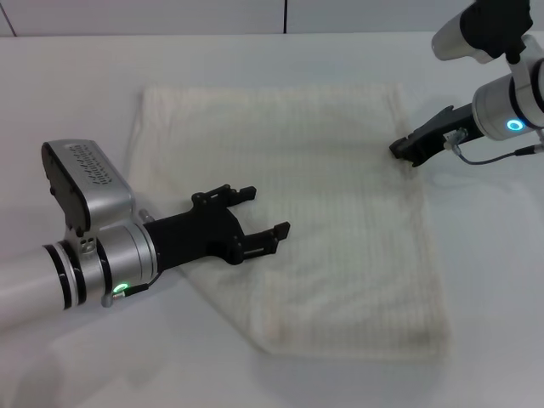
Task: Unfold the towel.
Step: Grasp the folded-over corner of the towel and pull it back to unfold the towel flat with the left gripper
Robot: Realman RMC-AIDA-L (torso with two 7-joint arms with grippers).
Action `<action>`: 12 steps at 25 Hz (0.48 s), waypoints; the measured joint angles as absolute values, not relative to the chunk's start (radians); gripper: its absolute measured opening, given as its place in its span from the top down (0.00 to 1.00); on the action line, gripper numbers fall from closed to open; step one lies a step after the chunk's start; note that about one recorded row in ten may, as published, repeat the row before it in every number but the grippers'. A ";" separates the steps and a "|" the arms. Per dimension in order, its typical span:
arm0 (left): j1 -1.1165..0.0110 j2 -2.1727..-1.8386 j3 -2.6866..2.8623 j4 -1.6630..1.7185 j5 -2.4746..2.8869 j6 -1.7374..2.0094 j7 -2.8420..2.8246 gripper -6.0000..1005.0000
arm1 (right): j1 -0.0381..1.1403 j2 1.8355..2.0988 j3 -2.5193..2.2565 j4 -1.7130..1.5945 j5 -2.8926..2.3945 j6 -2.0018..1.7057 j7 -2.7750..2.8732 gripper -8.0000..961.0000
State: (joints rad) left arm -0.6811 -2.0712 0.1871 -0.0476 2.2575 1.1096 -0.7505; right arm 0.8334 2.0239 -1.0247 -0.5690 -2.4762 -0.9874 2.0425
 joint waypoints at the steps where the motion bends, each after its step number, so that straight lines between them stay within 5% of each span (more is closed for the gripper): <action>1: -0.681 -2.070 0.187 -0.050 2.260 1.109 -0.751 0.19 | 0.834 2.024 -1.025 -0.569 -2.479 -0.987 2.042 0.99; 12: -0.681 -2.069 0.187 -0.051 2.262 1.110 -0.752 0.19 | 0.834 2.027 -1.026 -0.569 -2.481 -0.988 2.044 0.99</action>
